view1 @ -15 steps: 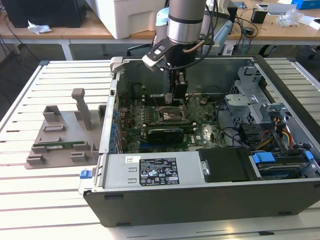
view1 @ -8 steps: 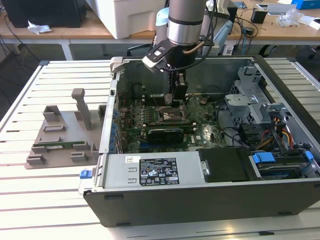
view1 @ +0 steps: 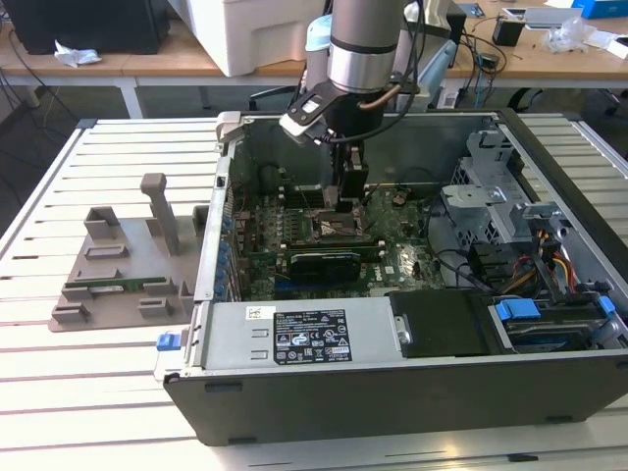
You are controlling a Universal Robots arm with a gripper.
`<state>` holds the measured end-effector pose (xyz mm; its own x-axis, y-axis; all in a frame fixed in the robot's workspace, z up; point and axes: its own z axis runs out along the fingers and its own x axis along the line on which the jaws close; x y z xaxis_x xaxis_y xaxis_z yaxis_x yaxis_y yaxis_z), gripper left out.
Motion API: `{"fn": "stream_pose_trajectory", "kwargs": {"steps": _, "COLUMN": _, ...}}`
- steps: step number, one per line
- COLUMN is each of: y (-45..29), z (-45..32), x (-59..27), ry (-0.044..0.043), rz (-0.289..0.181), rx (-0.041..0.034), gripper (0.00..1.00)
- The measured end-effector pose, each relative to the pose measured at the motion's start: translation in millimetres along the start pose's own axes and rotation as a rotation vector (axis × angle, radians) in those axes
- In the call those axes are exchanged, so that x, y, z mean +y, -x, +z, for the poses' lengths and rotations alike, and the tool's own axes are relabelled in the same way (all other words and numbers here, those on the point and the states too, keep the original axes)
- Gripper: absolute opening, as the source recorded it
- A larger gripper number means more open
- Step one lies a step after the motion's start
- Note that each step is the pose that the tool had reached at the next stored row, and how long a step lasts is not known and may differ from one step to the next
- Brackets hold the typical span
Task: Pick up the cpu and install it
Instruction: 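Place the cpu into insertion slot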
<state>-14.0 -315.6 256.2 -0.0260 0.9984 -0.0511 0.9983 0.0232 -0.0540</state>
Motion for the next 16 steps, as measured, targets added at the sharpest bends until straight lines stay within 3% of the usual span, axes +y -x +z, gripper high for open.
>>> {"fn": "stream_pose_trajectory", "kwargs": {"steps": 16, "y": -0.4, "z": 7.4, "x": 0.4, "ry": 0.0000, "rz": 0.000, "rx": 0.0000, "gripper": 0.55}}
